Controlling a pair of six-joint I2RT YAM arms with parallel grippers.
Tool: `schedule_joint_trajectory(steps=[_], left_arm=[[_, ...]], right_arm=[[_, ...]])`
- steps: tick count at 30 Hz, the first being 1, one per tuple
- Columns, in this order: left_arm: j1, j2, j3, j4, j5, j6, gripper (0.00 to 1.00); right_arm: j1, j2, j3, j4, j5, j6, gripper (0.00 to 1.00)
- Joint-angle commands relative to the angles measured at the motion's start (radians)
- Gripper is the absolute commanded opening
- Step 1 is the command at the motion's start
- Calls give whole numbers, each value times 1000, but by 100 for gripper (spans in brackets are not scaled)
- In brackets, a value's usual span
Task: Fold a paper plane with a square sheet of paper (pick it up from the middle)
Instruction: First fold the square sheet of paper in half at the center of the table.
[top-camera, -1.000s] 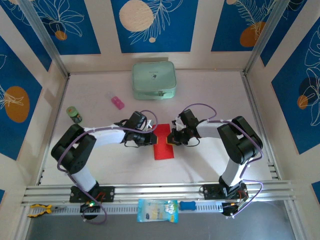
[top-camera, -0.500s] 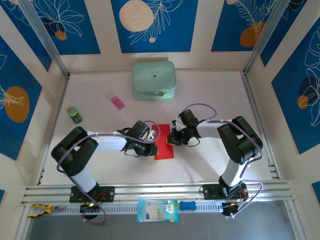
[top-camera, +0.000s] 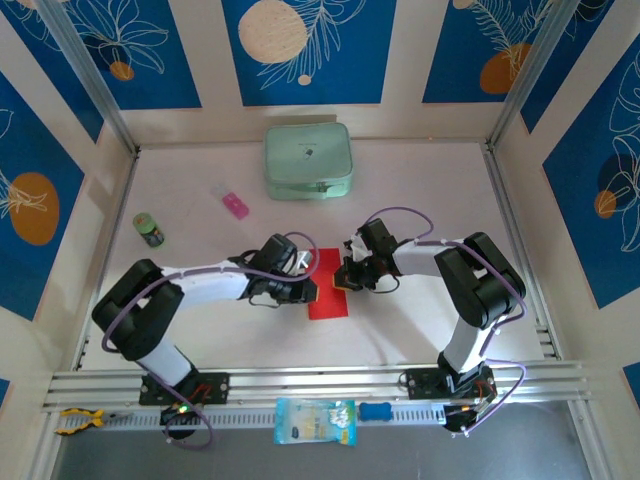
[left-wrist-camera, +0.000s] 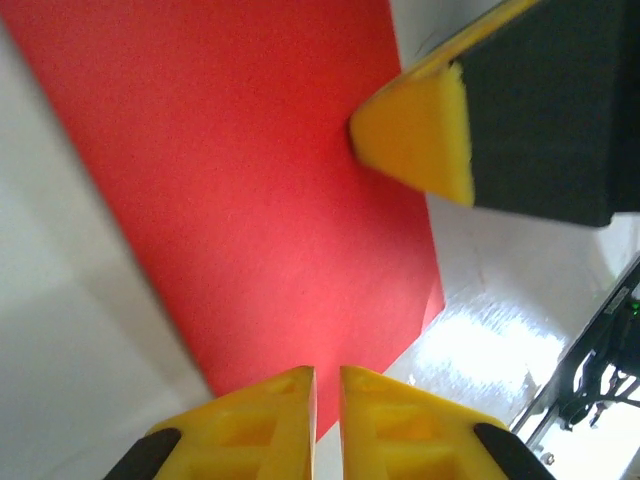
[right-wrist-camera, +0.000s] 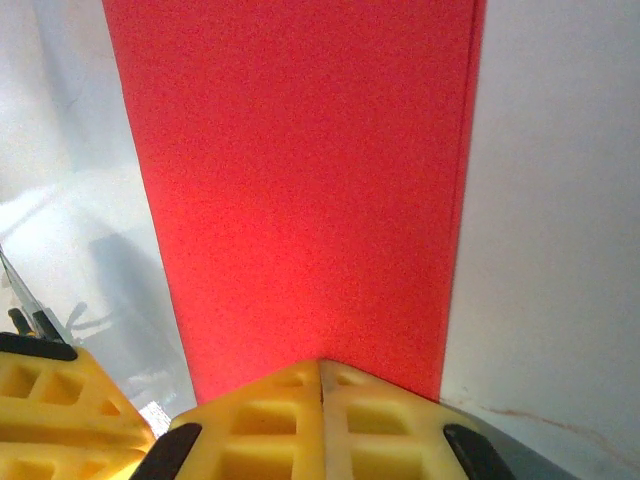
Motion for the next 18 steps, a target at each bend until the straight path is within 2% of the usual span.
schedule_joint_trajectory(steps=[1,6,12,18], left_arm=[[9,63,40,23,-4,-23,14],[11,108,-6,41,-54,-43,14],[11,73,-90,66,-21,-54,14],[10,-6,-54,6,32,-12,16]], right_arm=[[8,51,-61,-154,155,6,0],[6,38,-69,-152,159,8,0],[5,39,-69,-151,160,7,0],[5,31,-72,-152,171,11,0]])
